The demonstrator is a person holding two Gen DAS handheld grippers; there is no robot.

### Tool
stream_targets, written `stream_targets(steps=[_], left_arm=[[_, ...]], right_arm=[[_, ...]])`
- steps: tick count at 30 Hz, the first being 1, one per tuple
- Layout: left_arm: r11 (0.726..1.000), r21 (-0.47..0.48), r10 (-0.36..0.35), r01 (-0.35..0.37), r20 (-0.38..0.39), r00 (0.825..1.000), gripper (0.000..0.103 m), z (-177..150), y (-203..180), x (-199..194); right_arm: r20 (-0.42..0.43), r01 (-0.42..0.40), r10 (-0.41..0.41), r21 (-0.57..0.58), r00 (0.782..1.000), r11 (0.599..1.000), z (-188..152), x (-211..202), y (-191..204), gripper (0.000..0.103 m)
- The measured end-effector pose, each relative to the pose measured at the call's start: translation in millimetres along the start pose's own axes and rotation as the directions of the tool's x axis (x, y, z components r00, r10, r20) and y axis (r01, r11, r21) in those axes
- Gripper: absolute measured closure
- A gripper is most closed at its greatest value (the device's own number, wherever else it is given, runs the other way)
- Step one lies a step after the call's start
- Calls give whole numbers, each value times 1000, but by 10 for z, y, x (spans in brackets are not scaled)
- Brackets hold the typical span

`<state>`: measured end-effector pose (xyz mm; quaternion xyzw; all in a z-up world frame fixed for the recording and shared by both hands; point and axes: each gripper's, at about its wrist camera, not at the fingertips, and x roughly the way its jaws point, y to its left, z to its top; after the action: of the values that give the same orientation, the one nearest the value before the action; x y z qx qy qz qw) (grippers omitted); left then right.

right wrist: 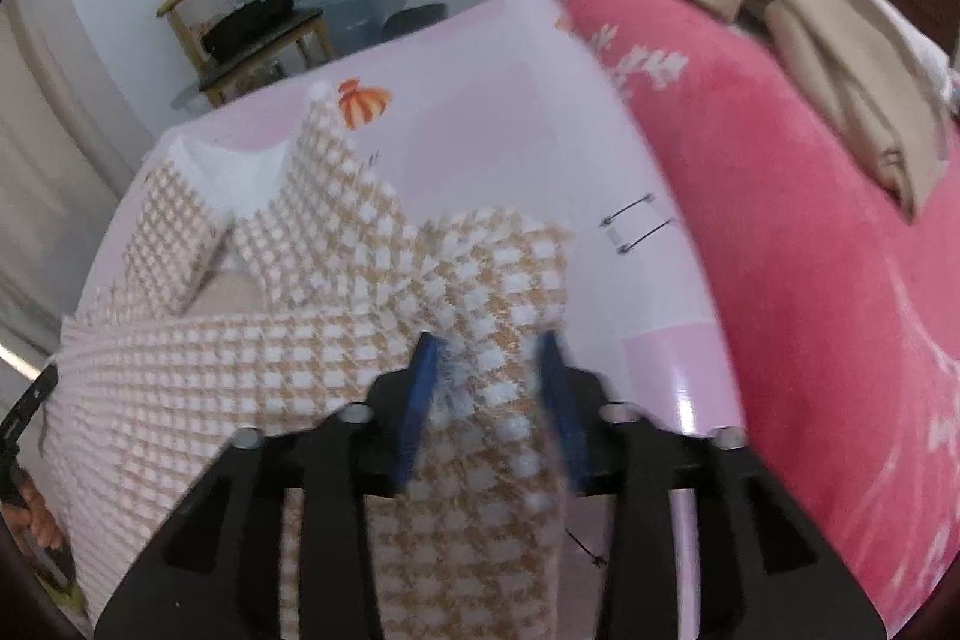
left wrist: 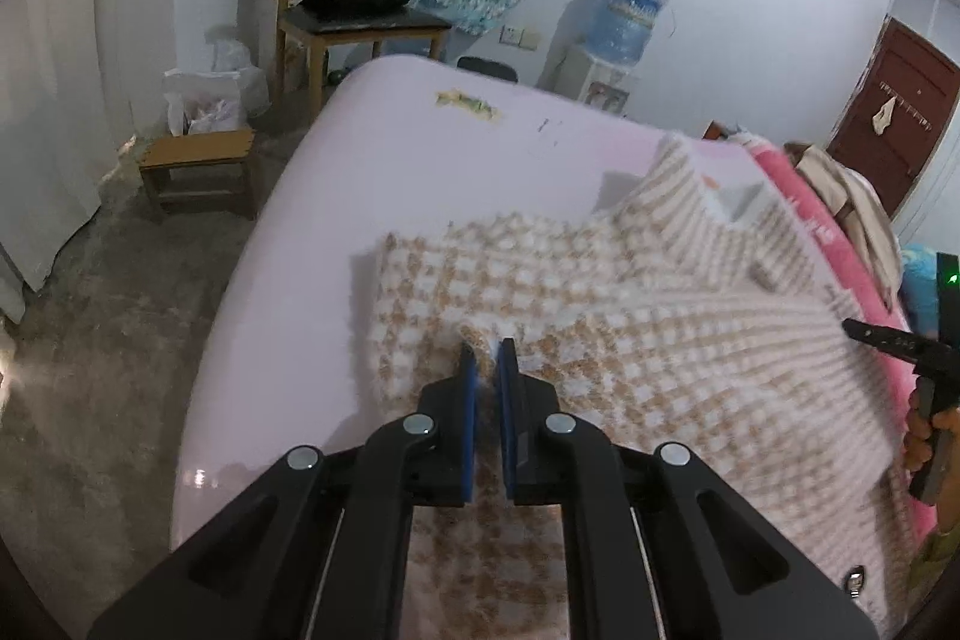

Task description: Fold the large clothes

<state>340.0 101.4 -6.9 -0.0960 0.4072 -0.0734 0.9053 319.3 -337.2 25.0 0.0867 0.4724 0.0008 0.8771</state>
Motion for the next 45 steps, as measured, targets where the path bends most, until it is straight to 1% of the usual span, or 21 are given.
stream_targets(steps=[3,5,7,9,10,11,12,14,15,18,19,22,27,30,32,34,36,38,41,43,45], left_arm=[[999,-34,-23,23,1,1000,92,7,51,-43],[998,-53,-21,21,4,1000,85,30,93,-130],[998,-58,32,-29,59,998,73,41,135,-309],[999,-44,35,-30,112,993,73,44,107,-486],[1000,-26,-2,5,143,990,73,45,58,-594],[999,6,-53,53,158,986,73,41,-27,-667],[995,36,-92,88,151,984,73,38,-98,-685],[983,115,-152,142,83,985,73,-2,-328,-598],[981,138,-146,138,45,988,73,-34,-404,-516],[987,163,15,0,-91,996,73,-186,-462,-114],[990,142,-8,19,-76,997,72,-217,-428,-105],[988,152,-10,20,-63,998,72,-244,-429,-146],[988,156,-10,20,-61,998,72,-252,-441,-152],[988,154,-12,19,-51,999,72,-254,-420,-125],[989,149,-21,27,-46,999,72,-280,-388,-159],[988,148,-30,37,-46,998,71,-281,-353,-211],[986,162,-33,37,-27,999,71,-269,-374,-321],[979,185,-87,85,0,996,71,-265,-439,-451],[960,238,-151,150,-13,988,70,-316,-607,-552],[957,256,-123,135,-65,990,69,-399,-683,-447],[962,254,-74,103,-122,990,69,-493,-679,-283]], right_arm=[[5,17,-17,-17,1000,1000,24,-127,-14,44],[41,13,-12,-23,999,1000,12,-279,-42,43],[100,12,-9,-22,995,1000,-11,-507,-89,40],[150,-5,8,-20,989,1000,-41,-720,-122,40],[165,-16,20,-24,986,1000,-55,-780,-118,41],[169,-32,37,-35,985,999,-61,-810,-87,43],[153,-66,76,-68,985,995,-74,-801,-20,52],[106,-91,104,-119,989,989,-75,-675,118,63],[72,-78,90,-147,993,986,-79,-551,193,71],[-4,7,-7,-161,1000,987,-83,-108,214,89],[-18,18,-21,-147,1000,989,-75,52,155,95],[-16,-33,32,-82,999,996,21,81,60,98],[25,12,-10,-101,1000,995,127,-17,128,94],[-2,30,-30,-100,1000,995,122,222,88,94],[-17,60,-62,-106,998,993,147,158,158,94],[-19,72,-74,-113,997,991,140,13,290,82],[5,14,-13,-150,1000,989,59,-227,474,75],[33,-56,66,-235,997,970,-127,-482,789,66],[-32,-180,180,-346,983,921,-469,-565,1242,63],[-89,-210,190,-378,978,902,-653,-409,1408,63],[-136,-180,138,-382,981,906,-820,-164,1465,63]])
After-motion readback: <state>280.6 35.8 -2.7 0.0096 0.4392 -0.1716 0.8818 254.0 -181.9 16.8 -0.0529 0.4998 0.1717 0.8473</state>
